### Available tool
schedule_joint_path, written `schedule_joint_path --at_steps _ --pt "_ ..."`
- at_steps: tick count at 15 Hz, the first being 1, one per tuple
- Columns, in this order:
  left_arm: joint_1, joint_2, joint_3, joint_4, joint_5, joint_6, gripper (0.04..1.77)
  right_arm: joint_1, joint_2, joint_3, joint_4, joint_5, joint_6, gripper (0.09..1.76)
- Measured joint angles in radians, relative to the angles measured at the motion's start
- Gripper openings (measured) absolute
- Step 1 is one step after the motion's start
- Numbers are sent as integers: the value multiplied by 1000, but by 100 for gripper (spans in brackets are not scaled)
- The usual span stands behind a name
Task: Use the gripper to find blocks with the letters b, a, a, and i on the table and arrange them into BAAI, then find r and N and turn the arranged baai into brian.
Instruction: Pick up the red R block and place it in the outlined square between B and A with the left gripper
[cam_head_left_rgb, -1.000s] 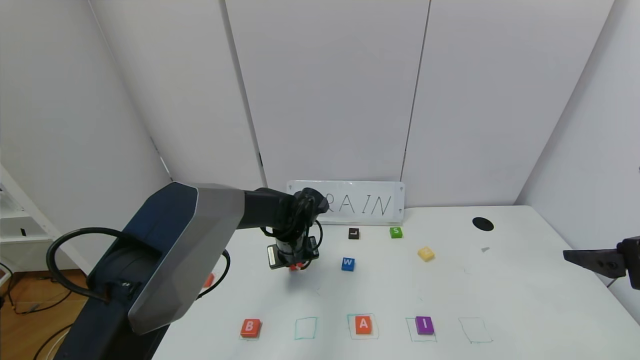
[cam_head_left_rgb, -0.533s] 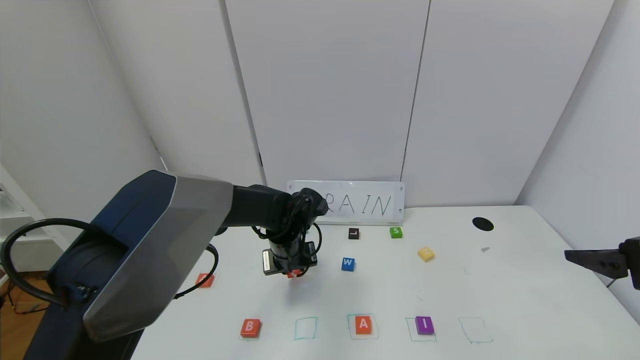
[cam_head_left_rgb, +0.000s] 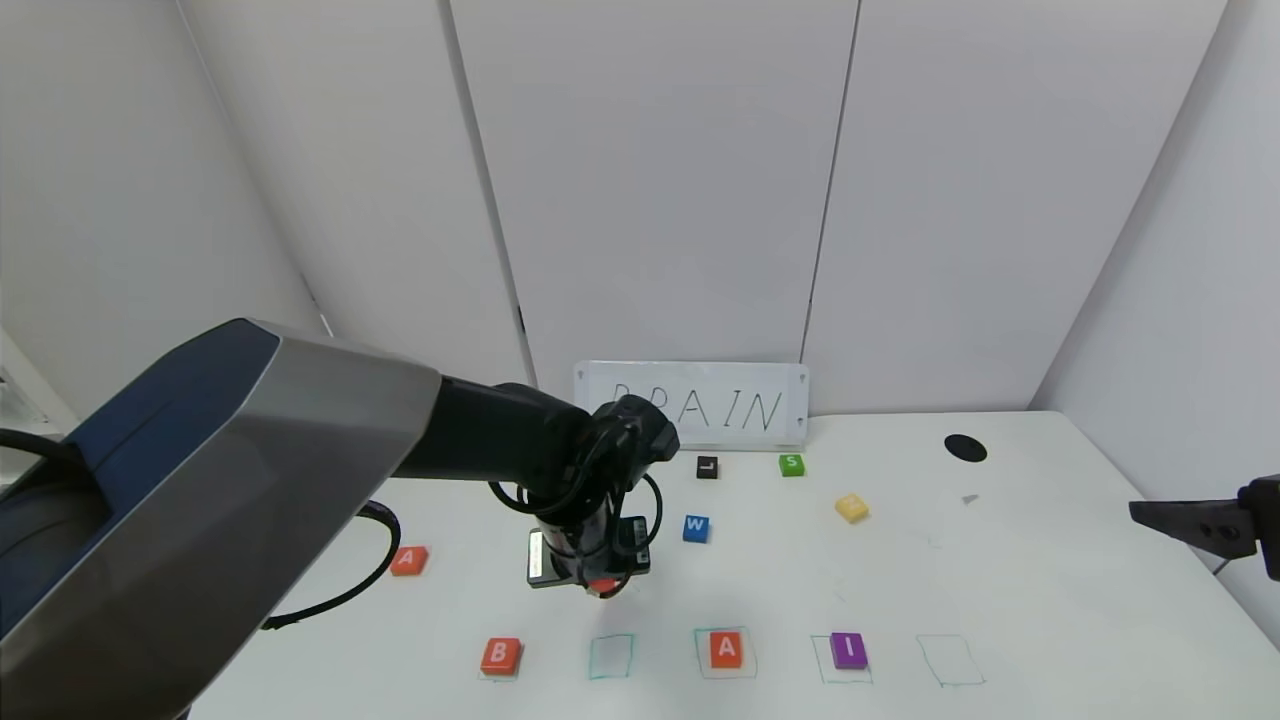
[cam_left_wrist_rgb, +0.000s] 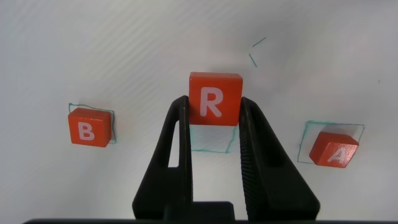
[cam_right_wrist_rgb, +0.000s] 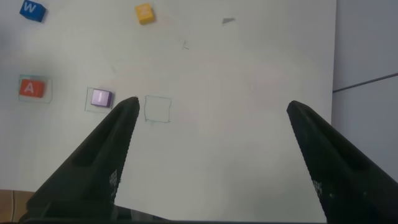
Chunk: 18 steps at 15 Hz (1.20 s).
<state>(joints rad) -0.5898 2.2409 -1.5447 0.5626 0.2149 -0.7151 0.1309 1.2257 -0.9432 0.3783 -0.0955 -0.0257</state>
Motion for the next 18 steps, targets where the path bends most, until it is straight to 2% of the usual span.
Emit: schedule_joint_path --at_steps 2,9,14,18 --pt "-17 -33 77 -78 1 -2 50 1 1 0 0 1 0 171" --pt "-89 -93 293 -215 7 -7 50 13 2 3 0 -1 1 171" --pt "-100 -81 377 -338 11 -1 50 36 7 9 3 -4 3 171" --pt "-97 -55 396 -356 23 0 50 41 8 10 4 -4 3 171"
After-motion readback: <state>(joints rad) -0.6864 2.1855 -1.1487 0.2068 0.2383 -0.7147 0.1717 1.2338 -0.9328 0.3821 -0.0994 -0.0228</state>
